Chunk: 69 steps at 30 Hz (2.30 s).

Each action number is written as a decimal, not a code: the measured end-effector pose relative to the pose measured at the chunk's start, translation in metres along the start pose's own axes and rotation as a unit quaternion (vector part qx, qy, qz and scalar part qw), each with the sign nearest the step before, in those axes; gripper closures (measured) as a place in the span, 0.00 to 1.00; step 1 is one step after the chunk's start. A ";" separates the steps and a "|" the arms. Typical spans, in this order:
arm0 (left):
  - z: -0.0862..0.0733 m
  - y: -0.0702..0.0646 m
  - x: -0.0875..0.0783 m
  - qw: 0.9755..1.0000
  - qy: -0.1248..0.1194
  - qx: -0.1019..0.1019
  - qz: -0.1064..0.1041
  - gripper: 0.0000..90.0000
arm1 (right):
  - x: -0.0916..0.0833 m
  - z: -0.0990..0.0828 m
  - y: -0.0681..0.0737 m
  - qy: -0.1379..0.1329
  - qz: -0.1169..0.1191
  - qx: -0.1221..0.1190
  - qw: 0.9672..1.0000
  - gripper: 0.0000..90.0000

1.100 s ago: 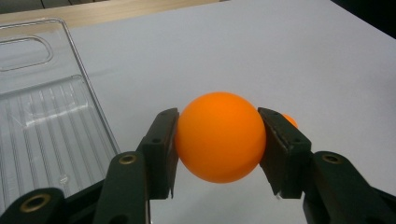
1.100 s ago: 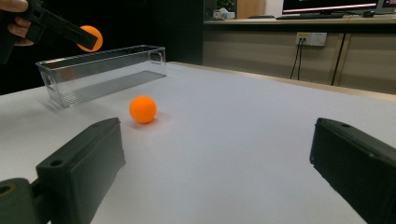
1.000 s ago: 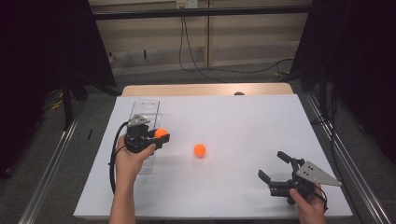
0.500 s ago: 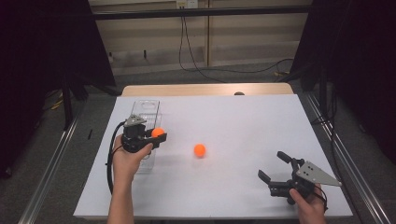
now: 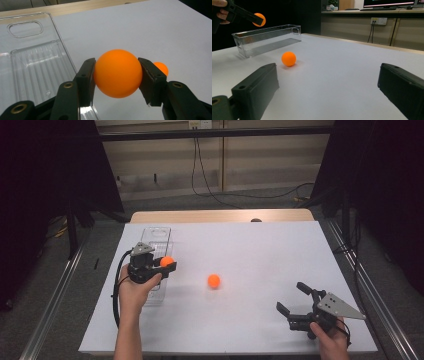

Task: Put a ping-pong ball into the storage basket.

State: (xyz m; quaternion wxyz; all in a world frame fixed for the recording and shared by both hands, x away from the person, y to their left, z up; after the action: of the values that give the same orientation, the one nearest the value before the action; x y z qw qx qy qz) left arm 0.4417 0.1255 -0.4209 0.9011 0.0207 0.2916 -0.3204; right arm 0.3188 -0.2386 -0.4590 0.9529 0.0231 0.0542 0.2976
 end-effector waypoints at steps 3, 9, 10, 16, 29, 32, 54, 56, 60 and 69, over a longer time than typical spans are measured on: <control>0.000 0.002 -0.001 1.000 -0.001 -0.001 0.003 0.57 | 0.000 0.000 0.000 0.000 0.000 0.001 1.000 0.03; 0.001 0.005 -0.003 1.000 -0.006 -0.001 0.007 0.57 | 0.000 0.000 0.000 0.000 0.001 0.000 1.000 0.03; 0.000 0.005 -0.004 1.000 -0.006 -0.001 0.008 0.57 | 0.000 0.000 0.000 0.000 0.001 0.000 1.000 0.03; 0.000 0.008 -0.004 1.000 -0.007 -0.003 0.011 0.56 | 0.000 0.000 0.000 -0.001 0.001 0.000 1.000 0.03; -0.002 0.015 -0.007 1.000 -0.008 0.003 0.023 0.56 | 0.000 0.000 0.001 -0.001 0.002 -0.001 1.000 0.03; -0.003 0.018 -0.008 1.000 -0.009 0.001 0.027 0.56 | 0.000 0.000 0.001 -0.001 0.002 -0.001 1.000 0.03; -0.008 0.033 -0.013 0.999 -0.014 -0.014 0.046 0.56 | 0.000 0.000 0.001 -0.001 0.002 0.000 1.000 0.03; -0.009 0.034 -0.013 0.999 -0.013 -0.013 0.047 0.56 | 0.000 0.001 0.001 -0.001 0.002 0.000 1.000 0.03; -0.009 0.035 -0.012 0.998 -0.014 -0.013 0.052 0.56 | 0.000 0.000 0.001 -0.001 0.002 0.000 1.000 0.03; -0.011 0.039 -0.012 0.998 -0.015 -0.016 0.058 0.56 | 0.000 0.001 0.001 -0.001 0.002 0.000 1.000 0.03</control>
State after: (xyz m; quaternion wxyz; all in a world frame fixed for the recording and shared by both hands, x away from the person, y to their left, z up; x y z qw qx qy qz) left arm 0.4513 0.1658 -0.4293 0.9225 0.0180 0.2815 -0.2634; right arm 0.3183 -0.2381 -0.4584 0.9523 0.0233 0.0528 0.2997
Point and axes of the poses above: each handheld gripper's, and its own axes: x roughly forward along the jaws, z roughly out of its top, y roughly to its left, the point moved 9 cm from there along x, roughly forward along the jaws, and after that the axes turned 4 degrees about -y, right-handed, at the moved point
